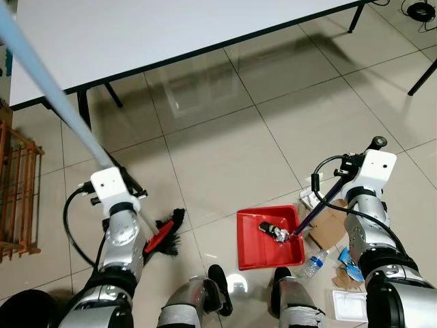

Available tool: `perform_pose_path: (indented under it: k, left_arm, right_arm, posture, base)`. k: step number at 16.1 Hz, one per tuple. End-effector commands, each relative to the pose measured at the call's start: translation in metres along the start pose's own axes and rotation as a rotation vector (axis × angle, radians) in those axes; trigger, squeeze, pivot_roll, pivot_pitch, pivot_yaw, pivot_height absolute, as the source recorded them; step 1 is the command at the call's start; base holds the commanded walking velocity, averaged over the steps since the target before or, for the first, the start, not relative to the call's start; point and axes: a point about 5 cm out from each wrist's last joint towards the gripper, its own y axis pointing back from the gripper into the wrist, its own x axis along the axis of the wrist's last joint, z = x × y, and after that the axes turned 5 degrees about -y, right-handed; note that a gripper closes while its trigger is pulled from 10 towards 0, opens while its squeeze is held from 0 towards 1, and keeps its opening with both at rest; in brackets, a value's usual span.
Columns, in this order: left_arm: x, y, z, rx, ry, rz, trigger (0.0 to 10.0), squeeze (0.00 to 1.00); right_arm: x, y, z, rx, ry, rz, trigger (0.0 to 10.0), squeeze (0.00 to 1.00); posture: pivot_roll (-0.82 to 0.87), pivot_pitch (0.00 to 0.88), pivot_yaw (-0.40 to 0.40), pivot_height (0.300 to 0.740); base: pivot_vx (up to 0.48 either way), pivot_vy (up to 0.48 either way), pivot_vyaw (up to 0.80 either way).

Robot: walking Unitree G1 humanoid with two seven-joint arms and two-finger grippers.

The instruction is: Sweep floor

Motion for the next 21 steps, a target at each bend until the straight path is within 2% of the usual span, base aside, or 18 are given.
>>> perform_pose_path:
  k: [1,3,7,13,21]
  left_arm:
    - [-0.003,0.003,0.007,0.004,0.031,-0.027,10.0,0.00]
    - [0.002,0.005,0.019,0.015,0.124,-0.008,10.0,0.00]
    - [-0.001,0.007,0.030,0.008,0.128,-0.050,10.0,0.00]
    - [0.000,0.005,0.031,0.040,0.117,-0.062,10.0,0.00]
    - [-0.002,0.005,0.030,0.038,0.098,-0.073,10.0,0.00]
  right_arm:
    - [-0.016,0.005,-0.003,0.013,-0.009,-0.077,10.0,0.00]
    - [-0.015,0.004,-0.007,0.022,-0.017,-0.076,10.0,0.00]
    - [-0.016,0.005,-0.013,0.043,-0.027,-0.079,10.0,0.00]
    - [-0.021,0.007,-0.021,0.068,-0.037,-0.094,10.0,0.00]
    - [-0.019,0.006,-0.021,0.067,-0.040,-0.088,10.0,0.00]
  posture:
    - [-0.18,0.239,0.132,0.740]
    - [-0.18,0.233,0.131,0.740]
    - [-0.19,0.219,0.130,0.740]
    - [-0.19,0.199,0.132,0.740]
    - [-0.20,0.180,0.139,0.740]
  base:
    - [0.000,0.000,0.00]
    - [0.000,0.000,0.00]
    - [0.000,0.000,0.00]
    - [0.000,0.000,0.00]
    - [0.000,0.000,0.00]
